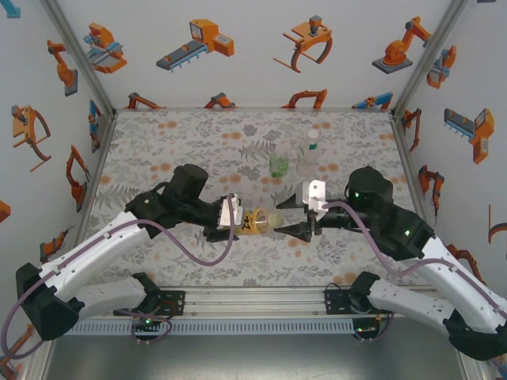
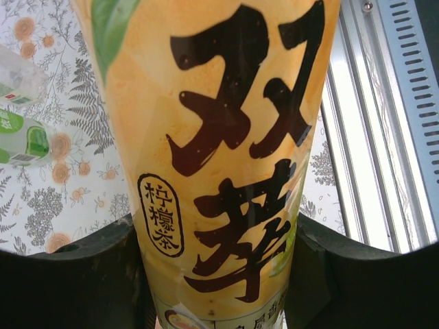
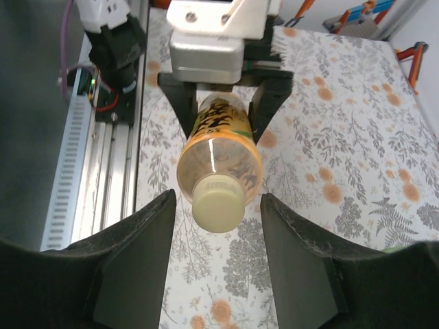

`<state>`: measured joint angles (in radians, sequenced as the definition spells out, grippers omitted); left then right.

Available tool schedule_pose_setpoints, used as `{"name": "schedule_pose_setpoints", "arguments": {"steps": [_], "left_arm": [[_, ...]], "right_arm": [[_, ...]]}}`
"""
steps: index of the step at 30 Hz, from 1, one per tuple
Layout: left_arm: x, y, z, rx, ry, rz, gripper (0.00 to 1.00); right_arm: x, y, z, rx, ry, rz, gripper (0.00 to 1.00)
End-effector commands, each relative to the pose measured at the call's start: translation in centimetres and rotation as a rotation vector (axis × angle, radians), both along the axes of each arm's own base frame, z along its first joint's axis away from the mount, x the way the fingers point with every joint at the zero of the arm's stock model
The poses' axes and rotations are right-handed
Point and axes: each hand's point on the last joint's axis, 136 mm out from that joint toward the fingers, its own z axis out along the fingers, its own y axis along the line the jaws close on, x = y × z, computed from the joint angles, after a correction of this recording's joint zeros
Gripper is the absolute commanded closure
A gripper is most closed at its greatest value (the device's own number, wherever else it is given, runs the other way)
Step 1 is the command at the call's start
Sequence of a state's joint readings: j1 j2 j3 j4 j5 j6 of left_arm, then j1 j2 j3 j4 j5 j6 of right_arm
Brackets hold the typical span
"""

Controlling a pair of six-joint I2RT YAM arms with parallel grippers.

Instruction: Screw on the bottle caps

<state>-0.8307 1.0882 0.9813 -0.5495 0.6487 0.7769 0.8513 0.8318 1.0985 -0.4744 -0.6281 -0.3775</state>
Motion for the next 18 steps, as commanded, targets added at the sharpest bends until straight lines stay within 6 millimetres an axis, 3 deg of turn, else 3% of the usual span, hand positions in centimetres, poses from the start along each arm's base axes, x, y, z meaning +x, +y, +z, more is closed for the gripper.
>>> {"name": "schedule_pose_setpoints", "arguments": {"steps": [1,11,14,17,18], "left_arm": [[-0.6,-0.1,1.0,-0.02,-0.006,-0.042,1.0],[-0.6,-0.1,1.0,-0.019,-0.006,-0.04,1.0],[-0.6,-0.1,1.0,-0.019,-0.009,-0.038,1.0],[-0.4,0.0,1.0,-0.015,-0.014,-0.03,1.0],[-0.3,0.0,0.9,-0.013,-0.018,-0.025,1.0]], "right_arm": [[-0.9,0.0,0.4,-0.013,-0.074,0.077,0.52],[-0.9,0.0,0.3,0.004,-0.083,0.07,0.7],[-0.8,0.1,0.3,0.014,-0.067,0.064,0.81],[0.0,0.2,0.3,0.026,-0.021,0.014,1.0],[0.4,0.2,0.4,0.033,-0.001,-0.018,1.0]]}}
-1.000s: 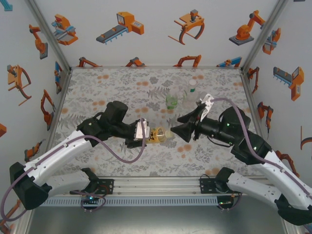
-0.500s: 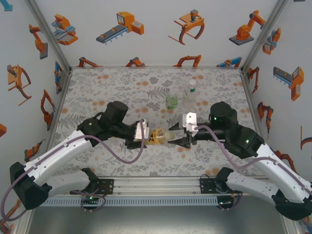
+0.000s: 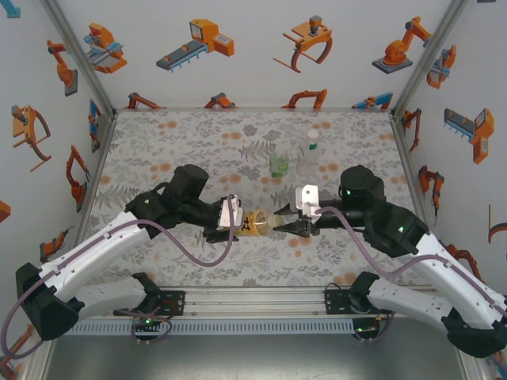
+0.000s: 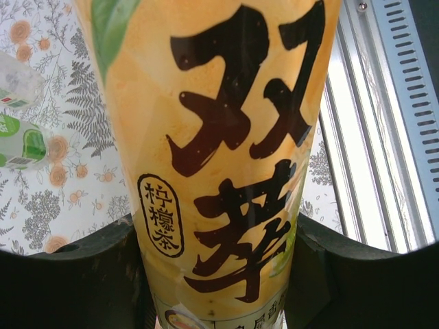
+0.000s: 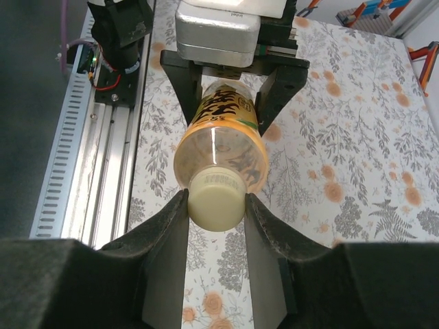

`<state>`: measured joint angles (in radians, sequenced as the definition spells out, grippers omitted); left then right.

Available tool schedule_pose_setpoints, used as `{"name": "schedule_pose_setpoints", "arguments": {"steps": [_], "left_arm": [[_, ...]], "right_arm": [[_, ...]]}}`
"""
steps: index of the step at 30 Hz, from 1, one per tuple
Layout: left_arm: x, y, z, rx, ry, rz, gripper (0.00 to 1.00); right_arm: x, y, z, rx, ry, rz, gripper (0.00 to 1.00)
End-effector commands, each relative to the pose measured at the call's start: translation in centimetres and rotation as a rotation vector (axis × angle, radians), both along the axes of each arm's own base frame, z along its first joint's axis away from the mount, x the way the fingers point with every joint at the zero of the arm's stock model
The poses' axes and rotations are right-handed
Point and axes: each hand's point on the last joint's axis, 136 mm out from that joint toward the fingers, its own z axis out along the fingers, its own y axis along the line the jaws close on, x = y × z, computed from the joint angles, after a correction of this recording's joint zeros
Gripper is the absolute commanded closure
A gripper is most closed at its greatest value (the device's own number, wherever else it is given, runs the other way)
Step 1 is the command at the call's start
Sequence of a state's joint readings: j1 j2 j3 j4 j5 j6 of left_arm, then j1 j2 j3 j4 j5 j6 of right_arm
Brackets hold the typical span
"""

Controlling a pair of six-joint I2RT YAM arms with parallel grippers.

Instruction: Screw on the bottle caps

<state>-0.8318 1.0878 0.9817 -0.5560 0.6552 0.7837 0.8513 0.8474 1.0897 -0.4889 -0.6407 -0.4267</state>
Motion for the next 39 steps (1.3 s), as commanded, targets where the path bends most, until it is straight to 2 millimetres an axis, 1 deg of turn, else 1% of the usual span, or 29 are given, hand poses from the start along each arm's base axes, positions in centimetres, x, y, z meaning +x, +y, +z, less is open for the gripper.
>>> {"name": "schedule_pose_setpoints", "arguments": {"steps": [1,5,11,15,21,27,32,35,36,37,39], "left_arm": [[0.0,0.0,1.0,-0.012,-0.023,-0.009,1.0],[0.6,0.0,0.9,-0.002,-0.037,0.021,1.0],[0.8,0.0,0.9,-0.011,-0.049,0.034,1.0],[1.0,0.0,0.9,-0.008,-0.052,0.045,1.0],[1.2,-0.1,0.7,-0.004,-0.051,0.05,1.0],[1.4,-0.1,0.6,0.001,-0.055,0.057,1.0],[1.8,0.0,0.5,0.009,-0.061,0.081,1.0],[2.3,0.0,0.5,0.013,-0.063,0.107,1.0],[2.4,0.0,0.5,0.015,-0.061,0.117,1.0],[2.5,0.0,0.5,0.016,-0.059,0.123,1.0],[2.8,0.0,0.5,0.02,-0.055,0.138,1.0]], "right_arm": [[0.9,-0.1,1.4,0.073,0.038,-0.073,1.0],[3.0,-0.5,1.6,0.153,0.17,-0.237,1.0],[5.2,-1.3,1.8,0.28,0.393,-0.41,1.0],[6.0,-1.4,1.6,0.357,0.535,-0.46,1.0],[7.1,-1.4,1.2,0.384,0.667,-0.53,1.0],[7.7,-1.1,0.8,0.402,0.778,-0.572,1.0],[8.2,-0.8,0.2,0.393,0.808,-0.595,0.99],[8.5,-0.7,-0.4,0.373,0.824,-0.621,0.65],[8.6,-0.7,-0.5,0.368,0.828,-0.63,0.57],[8.7,-0.7,-0.6,0.365,0.831,-0.636,0.52],[8.8,-0.5,-1.0,0.355,0.844,-0.644,0.44]]}}
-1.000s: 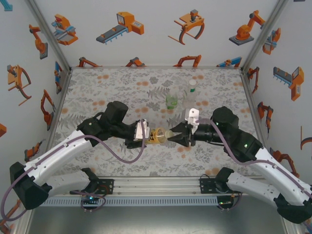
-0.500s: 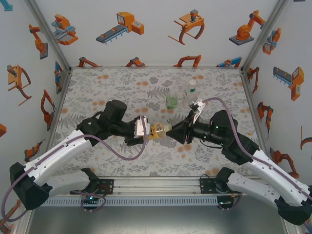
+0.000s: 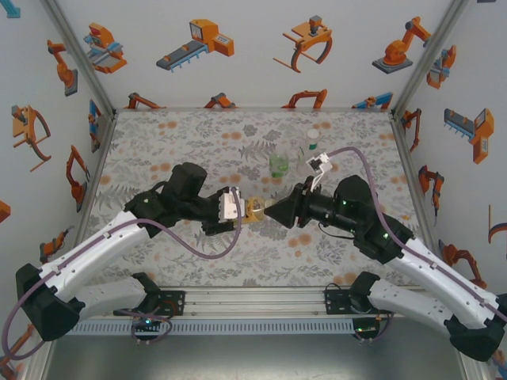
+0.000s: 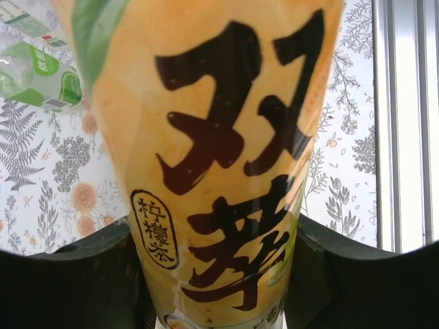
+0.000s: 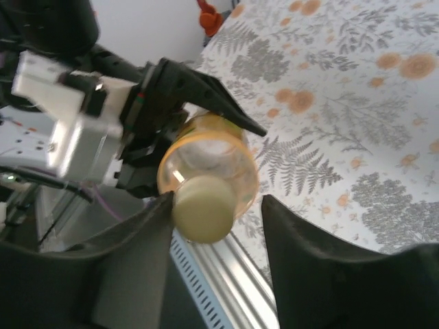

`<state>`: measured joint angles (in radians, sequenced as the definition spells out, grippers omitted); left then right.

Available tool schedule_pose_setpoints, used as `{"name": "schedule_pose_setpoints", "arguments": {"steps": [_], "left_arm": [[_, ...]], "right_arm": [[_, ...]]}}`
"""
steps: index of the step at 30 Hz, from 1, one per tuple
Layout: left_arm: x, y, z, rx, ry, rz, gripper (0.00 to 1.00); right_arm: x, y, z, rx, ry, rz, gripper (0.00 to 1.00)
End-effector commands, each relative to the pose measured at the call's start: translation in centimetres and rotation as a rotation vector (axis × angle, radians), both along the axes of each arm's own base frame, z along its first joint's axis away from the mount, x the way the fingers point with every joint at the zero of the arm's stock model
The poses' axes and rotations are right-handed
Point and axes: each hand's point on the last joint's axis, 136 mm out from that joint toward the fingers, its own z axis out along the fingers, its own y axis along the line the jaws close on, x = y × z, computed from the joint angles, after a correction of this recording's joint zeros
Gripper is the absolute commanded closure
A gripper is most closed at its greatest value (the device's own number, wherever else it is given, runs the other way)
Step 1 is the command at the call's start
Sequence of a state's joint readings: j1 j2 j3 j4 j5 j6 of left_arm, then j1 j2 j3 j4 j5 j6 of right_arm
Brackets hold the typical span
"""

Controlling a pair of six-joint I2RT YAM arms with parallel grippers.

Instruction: Screw on the bottle caps

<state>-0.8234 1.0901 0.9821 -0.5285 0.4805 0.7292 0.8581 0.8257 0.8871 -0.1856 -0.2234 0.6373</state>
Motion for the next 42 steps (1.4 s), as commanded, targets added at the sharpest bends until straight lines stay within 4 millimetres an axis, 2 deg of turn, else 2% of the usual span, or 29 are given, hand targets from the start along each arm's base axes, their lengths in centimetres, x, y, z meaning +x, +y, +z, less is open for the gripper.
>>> {"name": "schedule_pose_setpoints", "arguments": {"steps": [1,4,10,20,28,37,39,42], "left_arm": [[-0.3,-0.6,1.2,-0.038,0.003,-0.026,1.0],[0.0,-0.6,1.2,-0.036,0.009,-0.007,1.0],[0.8,-0.5,1.4,-0.036,0.013,0.03,1.0],[0.9,-0.4,1.5,-0.041,0.006,0.037,1.0],[0.9,-0.5,1.5,-0.044,0.005,0.036,0.99],[1.2,-0.2,1.8,-0.061,-0.012,0.051,0.52],[1.2,-0.2,1.9,-0.07,-0.018,0.051,0.44],[1.0,-0.2,2.1,-0.082,-0.017,0.045,0.39]], "right_arm": [[0.9,0.0,1.6,0.036,-0.006,-0.053,0.42],[1.0,0.5,1.1,0.029,0.02,-0.052,0.37],[1.1,2.4,-0.3,0.027,0.064,-0.051,0.35],[1.8,4.5,-2.4,0.04,0.102,-0.082,0.35],[2.2,4.8,-2.9,0.033,0.101,-0.098,0.38],[2.8,3.5,-3.4,-0.043,0.055,-0.15,0.46],[3.0,3.2,-3.7,-0.087,0.035,-0.164,0.47],[3.6,2.8,-4.2,-0.182,-0.005,-0.183,0.49]]}}
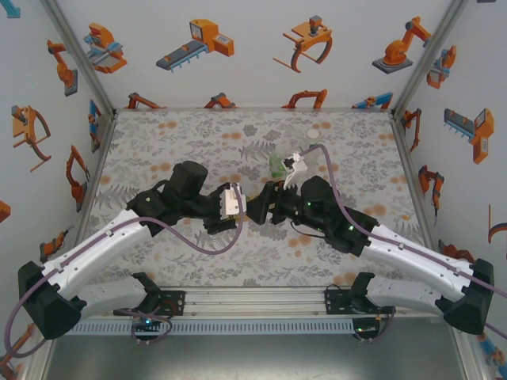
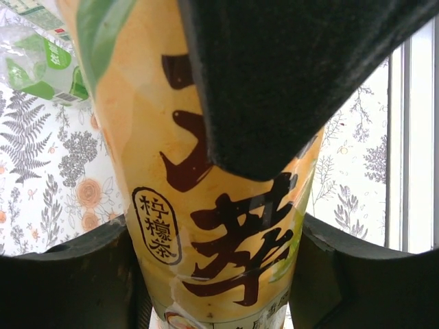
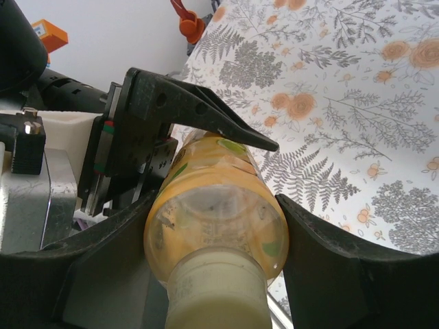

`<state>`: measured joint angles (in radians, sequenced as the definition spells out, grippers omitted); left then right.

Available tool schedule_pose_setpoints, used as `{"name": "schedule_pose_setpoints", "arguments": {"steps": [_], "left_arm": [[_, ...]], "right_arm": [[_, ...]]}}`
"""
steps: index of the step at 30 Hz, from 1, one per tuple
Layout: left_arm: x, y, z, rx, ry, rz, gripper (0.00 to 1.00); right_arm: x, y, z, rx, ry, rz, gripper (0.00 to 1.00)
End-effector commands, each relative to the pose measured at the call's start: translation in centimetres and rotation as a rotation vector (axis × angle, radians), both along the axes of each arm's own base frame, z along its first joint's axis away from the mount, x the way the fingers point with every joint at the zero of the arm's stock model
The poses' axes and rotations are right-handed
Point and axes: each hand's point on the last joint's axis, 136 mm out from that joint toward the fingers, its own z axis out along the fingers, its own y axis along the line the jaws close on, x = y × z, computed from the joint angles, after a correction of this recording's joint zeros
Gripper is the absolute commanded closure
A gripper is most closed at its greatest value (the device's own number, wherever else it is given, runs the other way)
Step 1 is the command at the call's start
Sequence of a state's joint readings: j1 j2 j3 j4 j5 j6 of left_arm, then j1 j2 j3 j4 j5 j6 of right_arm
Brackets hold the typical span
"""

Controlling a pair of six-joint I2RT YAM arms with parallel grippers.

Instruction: Screw on the bottle caps

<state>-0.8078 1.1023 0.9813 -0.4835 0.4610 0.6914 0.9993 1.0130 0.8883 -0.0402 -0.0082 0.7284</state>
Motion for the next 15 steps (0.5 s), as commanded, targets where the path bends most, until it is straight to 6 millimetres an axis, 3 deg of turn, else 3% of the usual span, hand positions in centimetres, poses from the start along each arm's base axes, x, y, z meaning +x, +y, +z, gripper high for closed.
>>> {"name": "schedule_pose_setpoints", "arguments": {"steps": [1,9,15], "left_arm": [[-0.3,0.0,1.9,-0.064,-0.016,-0.01,0.38],[-0.3,0.0,2.1,-0.071,-0.017,-0.009,0.26],[-0.4,0.1,2.3,-0.081,-0.018,-0.01,0.25]], "right_arm": [[1.9,-1.9,-1.8,-0.208,-0.075,-0.091,0.49],[3.9,-1.8,-3.1,-0.431,-0.146,-0.066,0.5],[7.7,-2.0,-4.8,-0.545,-0.122,-0.071,0.5]]}}
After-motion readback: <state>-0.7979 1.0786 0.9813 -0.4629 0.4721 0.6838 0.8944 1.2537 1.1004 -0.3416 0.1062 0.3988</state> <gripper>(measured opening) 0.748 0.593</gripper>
